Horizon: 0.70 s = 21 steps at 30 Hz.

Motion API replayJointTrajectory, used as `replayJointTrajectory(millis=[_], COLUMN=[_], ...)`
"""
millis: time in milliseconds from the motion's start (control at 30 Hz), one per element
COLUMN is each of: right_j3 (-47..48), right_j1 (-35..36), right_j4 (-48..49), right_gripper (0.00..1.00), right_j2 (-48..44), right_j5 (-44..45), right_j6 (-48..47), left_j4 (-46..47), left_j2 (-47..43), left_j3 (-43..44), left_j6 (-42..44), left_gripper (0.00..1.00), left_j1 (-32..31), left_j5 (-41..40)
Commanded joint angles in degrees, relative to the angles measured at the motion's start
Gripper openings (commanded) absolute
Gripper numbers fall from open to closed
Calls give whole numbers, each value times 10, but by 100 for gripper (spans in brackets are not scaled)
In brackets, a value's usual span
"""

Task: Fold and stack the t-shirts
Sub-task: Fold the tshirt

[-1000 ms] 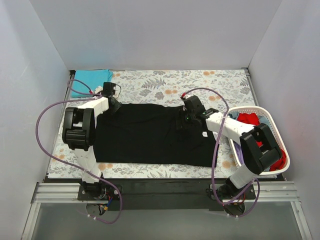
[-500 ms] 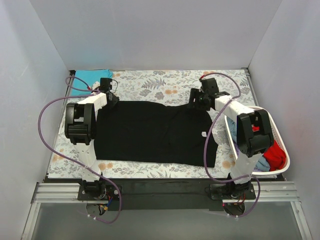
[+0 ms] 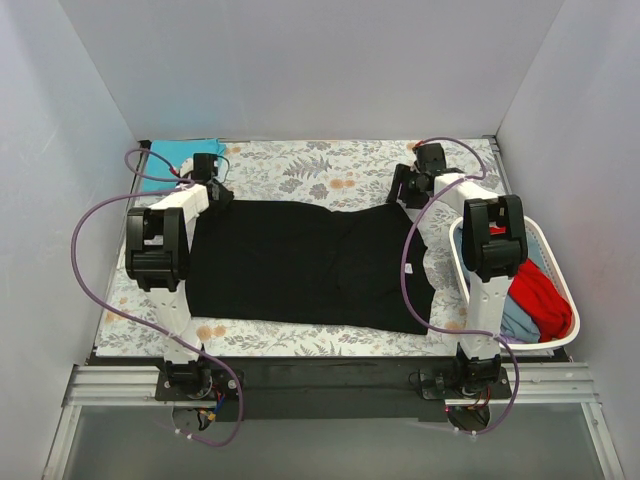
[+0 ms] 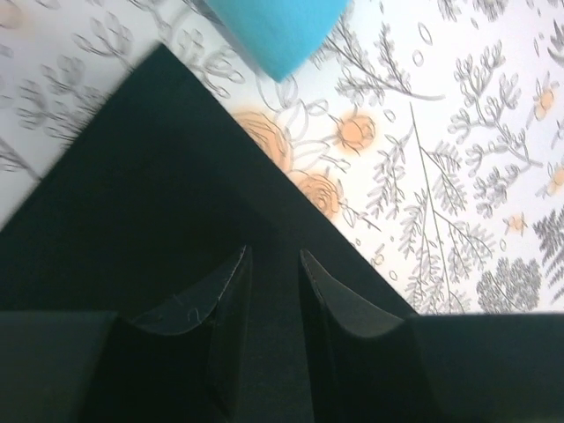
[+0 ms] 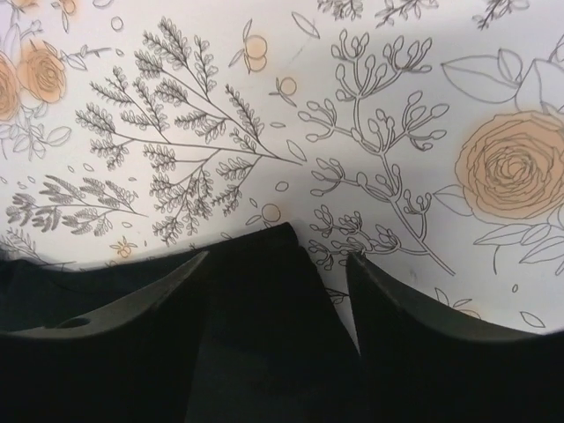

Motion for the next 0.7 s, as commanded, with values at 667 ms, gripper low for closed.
replayJointTrajectory(millis=[667], right_j3=[2], right_j1=[2], right_j4=[6], right_gripper=[50], right_j2=[28], right_j5=[-47], right_j6=[2], left_j4=[-214], left_j2=[146], left_j3=[259], left_j6=[-38], left_gripper=[21], left_j1=[11], left_j5=[-256])
